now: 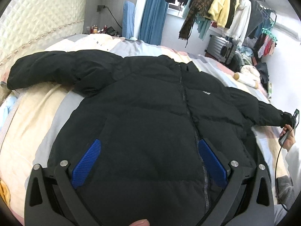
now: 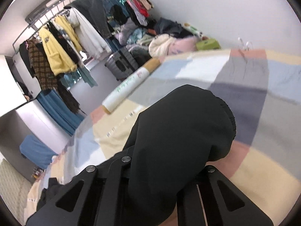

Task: Fold large clothes
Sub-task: 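Lift the sleeve and fold it across the jacket front with the right gripper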

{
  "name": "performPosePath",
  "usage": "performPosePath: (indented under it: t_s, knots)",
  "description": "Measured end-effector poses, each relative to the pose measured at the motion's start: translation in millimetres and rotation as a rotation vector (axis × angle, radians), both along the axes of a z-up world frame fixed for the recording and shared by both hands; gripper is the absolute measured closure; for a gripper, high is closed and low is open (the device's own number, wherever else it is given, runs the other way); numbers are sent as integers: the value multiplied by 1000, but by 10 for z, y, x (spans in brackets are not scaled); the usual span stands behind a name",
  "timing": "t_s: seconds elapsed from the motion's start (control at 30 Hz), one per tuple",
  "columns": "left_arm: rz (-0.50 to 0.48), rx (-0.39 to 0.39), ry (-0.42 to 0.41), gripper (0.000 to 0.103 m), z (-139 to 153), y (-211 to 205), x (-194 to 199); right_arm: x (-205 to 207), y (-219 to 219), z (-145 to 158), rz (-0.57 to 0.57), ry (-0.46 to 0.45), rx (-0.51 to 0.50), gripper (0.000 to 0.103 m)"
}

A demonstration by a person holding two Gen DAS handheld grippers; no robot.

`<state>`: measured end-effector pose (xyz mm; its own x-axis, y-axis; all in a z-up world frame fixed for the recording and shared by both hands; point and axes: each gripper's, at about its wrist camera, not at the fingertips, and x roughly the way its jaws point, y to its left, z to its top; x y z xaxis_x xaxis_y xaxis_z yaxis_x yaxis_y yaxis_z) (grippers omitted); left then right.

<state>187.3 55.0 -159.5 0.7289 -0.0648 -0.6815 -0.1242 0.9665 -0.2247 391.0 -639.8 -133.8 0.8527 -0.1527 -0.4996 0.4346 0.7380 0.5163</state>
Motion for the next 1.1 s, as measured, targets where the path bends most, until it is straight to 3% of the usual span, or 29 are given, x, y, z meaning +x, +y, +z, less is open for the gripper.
performPosePath:
  t_s: [0.27, 0.5, 0.63, 0.87, 1.1]
  knots:
    - [-27, -18, -44, 0, 151, 71, -104, -119, 256, 801, -13, -55, -44, 98]
    - [-20, 33, -63, 0, 237, 103, -173, -127, 868, 1472, 58, -85, -174, 98]
    - [-22, 59, -79, 0, 230, 124, -233, -111, 1218, 1811, 96, -132, -201, 96]
    - [-11, 67, -114, 0, 269, 182, -368, 31, 2233, 2252, 233, -203, -295, 95]
    - [7, 71, -146, 0, 324, 294, -466, 240, 3410, 2446, 411, -243, -387, 94]
